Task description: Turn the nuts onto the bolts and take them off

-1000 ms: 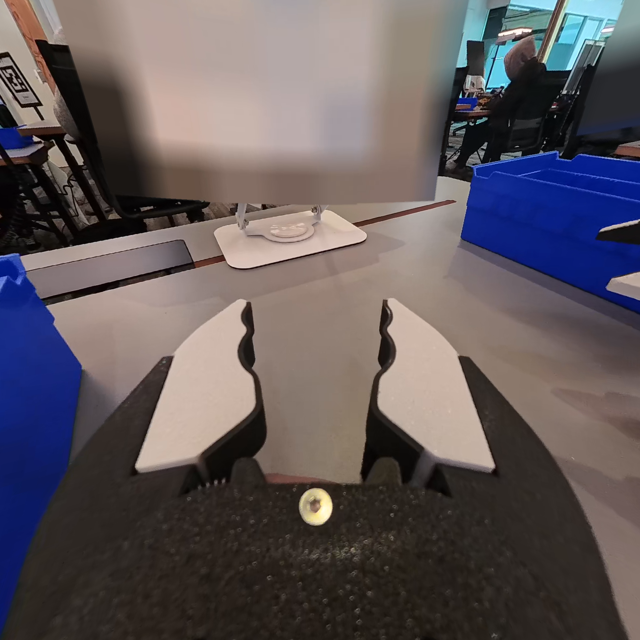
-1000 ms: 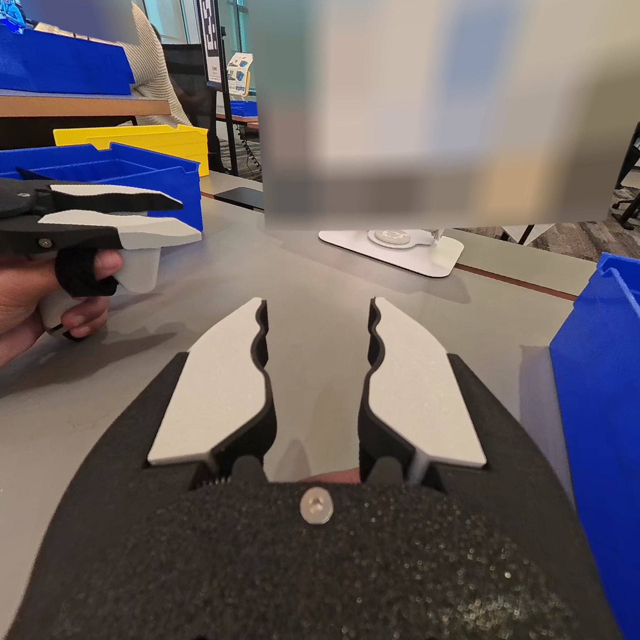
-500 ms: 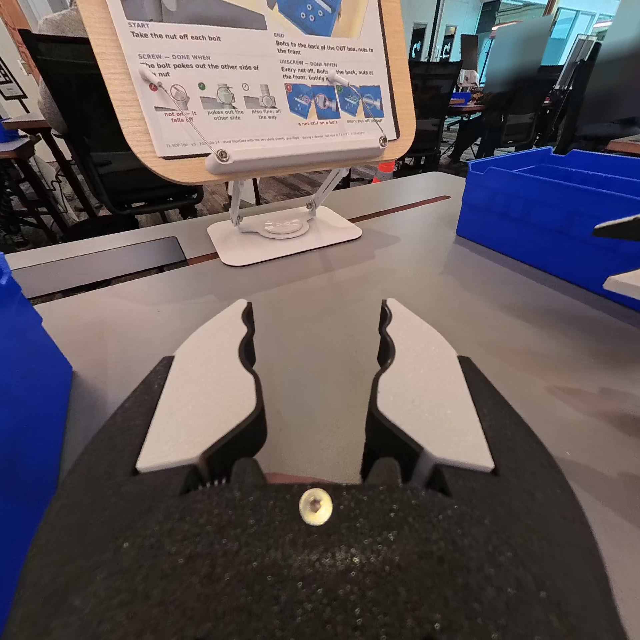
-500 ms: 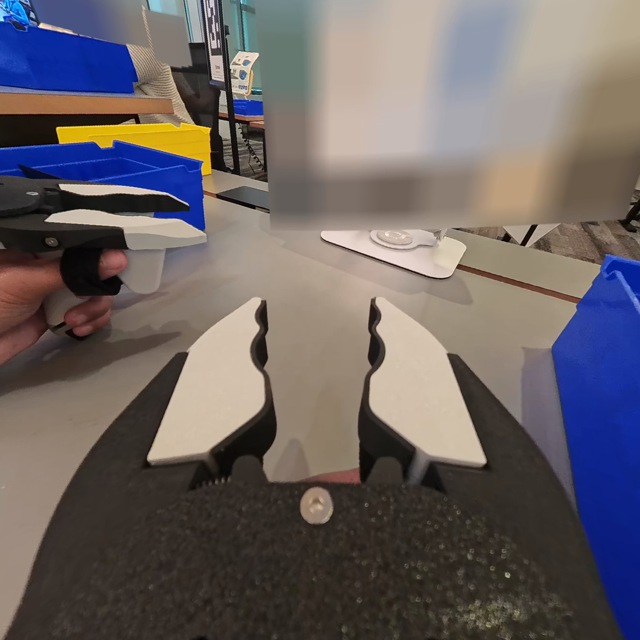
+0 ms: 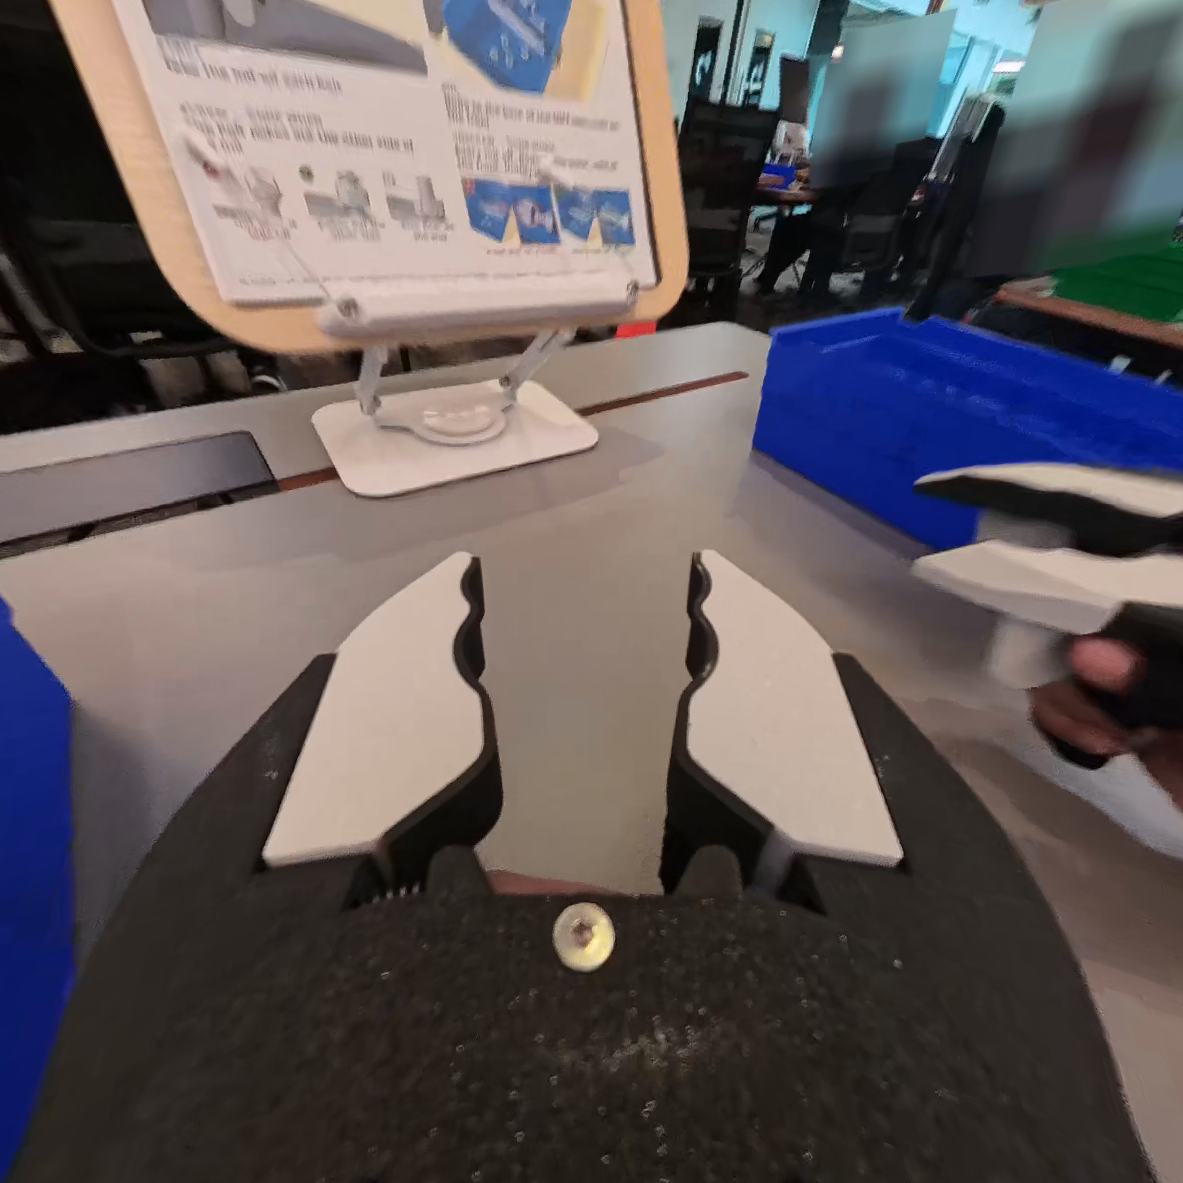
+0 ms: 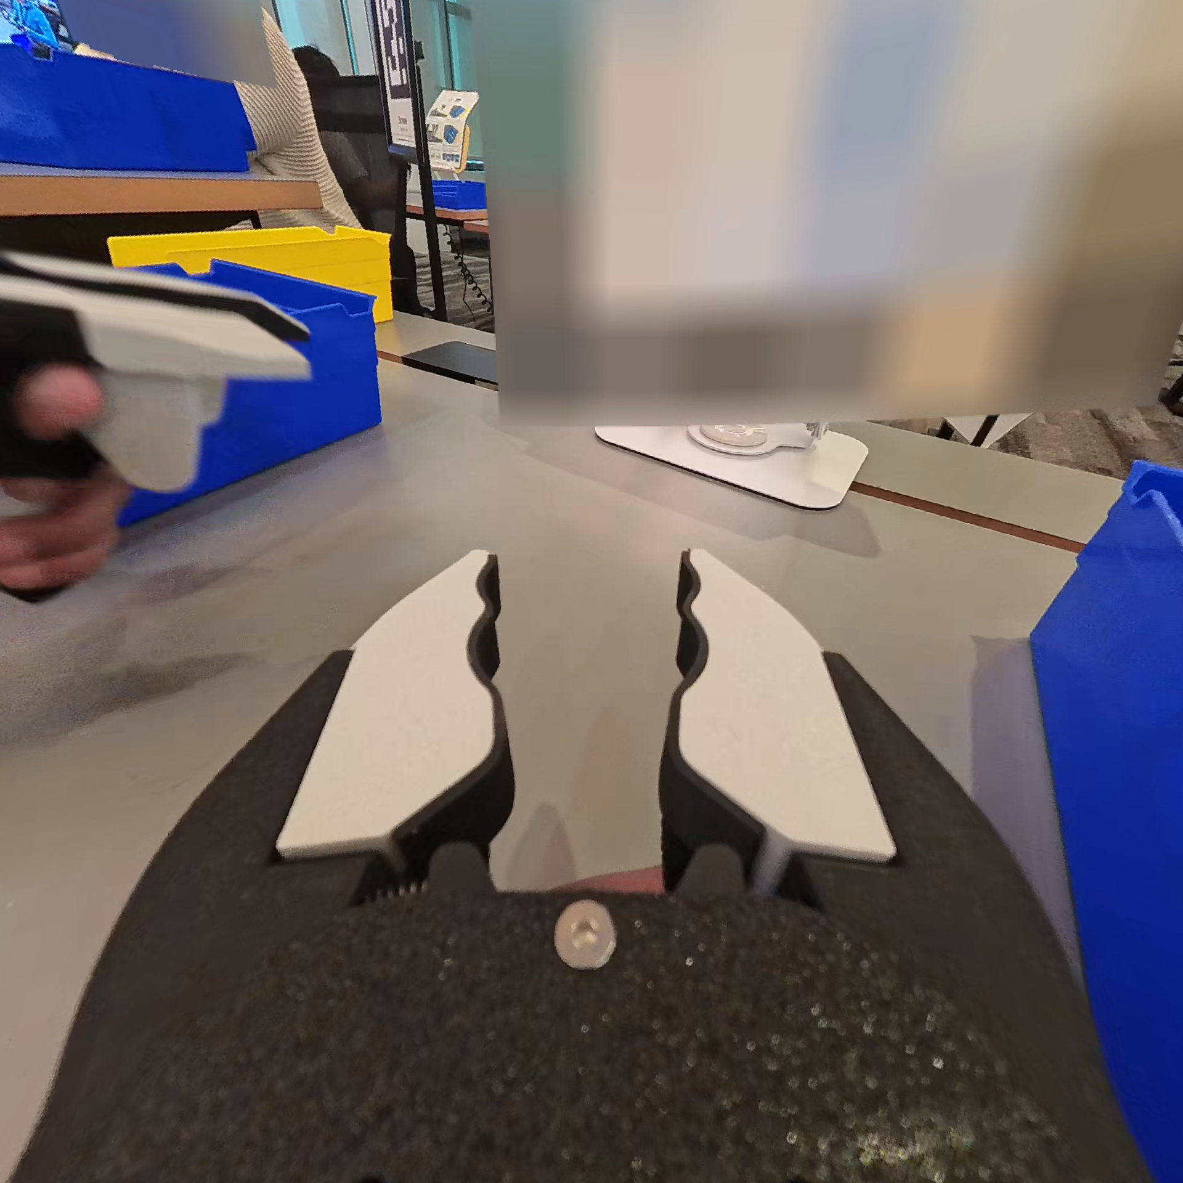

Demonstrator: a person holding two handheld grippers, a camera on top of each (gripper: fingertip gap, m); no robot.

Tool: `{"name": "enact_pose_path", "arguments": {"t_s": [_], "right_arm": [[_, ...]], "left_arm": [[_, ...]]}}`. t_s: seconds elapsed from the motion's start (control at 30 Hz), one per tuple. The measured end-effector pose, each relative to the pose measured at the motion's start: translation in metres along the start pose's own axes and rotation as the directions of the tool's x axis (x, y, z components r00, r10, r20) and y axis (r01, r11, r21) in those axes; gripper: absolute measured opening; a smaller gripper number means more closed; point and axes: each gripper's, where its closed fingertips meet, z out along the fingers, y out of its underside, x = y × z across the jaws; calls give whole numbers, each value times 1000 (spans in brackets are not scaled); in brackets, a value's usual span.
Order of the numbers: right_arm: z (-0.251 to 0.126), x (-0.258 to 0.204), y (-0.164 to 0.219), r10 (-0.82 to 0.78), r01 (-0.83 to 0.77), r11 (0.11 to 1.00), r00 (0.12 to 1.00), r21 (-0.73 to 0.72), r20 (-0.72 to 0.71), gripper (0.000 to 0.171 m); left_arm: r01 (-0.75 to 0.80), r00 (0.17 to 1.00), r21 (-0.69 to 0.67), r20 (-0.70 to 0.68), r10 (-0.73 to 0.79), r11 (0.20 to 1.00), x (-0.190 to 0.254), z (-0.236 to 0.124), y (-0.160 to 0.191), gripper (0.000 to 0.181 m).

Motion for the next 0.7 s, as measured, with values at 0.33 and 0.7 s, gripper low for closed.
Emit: {"name": "enact_pose_path", "arguments": {"t_s": [0.33,0.7], "right_arm": [[0,-3,0,27,-27,1000,999,2,23,53],[4,-12,0,2,-1,1000,999,-7,37,50]], "left_arm": [[-101,907,40,415,76,994,-104,-176,-54,60],[298,686,-9,697,-208,954,-245,-287,62,64]]}}
